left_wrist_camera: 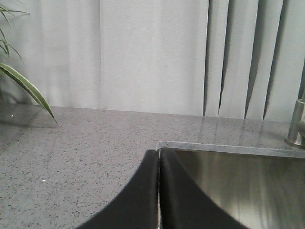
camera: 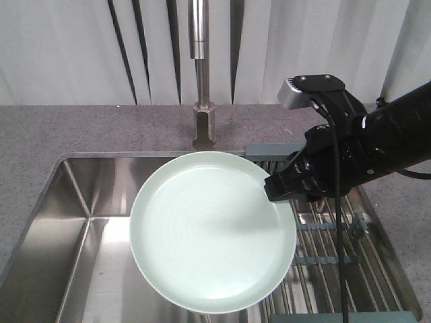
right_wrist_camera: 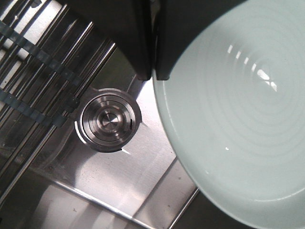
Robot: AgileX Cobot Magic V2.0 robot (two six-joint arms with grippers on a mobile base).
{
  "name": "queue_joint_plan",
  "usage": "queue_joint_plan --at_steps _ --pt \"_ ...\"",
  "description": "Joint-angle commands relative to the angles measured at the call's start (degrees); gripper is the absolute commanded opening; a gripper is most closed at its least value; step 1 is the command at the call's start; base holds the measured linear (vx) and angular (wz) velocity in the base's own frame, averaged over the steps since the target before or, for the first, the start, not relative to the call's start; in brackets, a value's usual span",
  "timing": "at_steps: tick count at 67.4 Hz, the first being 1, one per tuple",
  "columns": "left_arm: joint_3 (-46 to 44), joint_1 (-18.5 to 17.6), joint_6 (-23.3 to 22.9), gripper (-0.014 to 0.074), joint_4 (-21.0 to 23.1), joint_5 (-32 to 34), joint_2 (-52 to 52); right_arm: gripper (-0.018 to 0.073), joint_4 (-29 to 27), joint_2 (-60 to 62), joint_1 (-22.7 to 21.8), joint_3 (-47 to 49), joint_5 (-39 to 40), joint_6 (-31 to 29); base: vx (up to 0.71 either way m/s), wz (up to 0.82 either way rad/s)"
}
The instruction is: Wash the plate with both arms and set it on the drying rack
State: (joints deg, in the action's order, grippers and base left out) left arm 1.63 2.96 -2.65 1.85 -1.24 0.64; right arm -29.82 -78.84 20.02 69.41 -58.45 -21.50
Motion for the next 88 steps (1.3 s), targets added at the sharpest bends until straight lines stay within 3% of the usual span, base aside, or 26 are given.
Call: queue_joint_plan --at_steps 1,70,81,88 --pt "-1.8 0.1 -0.3 -0.0006 0.2 4.4 0.7 -0.0001 -2.1 1.6 -0.2 1.5 1.8 -0.4 0.0 0.0" --pt "-1.8 0.1 -0.3 -0.0006 0.2 4.4 0.7 -0.0001 -2.1 1.6 -0.2 1.5 1.7 -0.4 0.0 0.0" --pt "-2.5 0.1 -0.4 -0.0006 0.2 10.3 0.7 -0.0001 -2.1 1.6 -0.2 1.5 1.7 -0.4 0.0 0.0" --pt "-6.4 0.1 -0.4 -0.0006 0.2 8.8 0.7 -0.0001 -2.1 1.6 -0.2 1.5 1.7 -0.4 0.0 0.0"
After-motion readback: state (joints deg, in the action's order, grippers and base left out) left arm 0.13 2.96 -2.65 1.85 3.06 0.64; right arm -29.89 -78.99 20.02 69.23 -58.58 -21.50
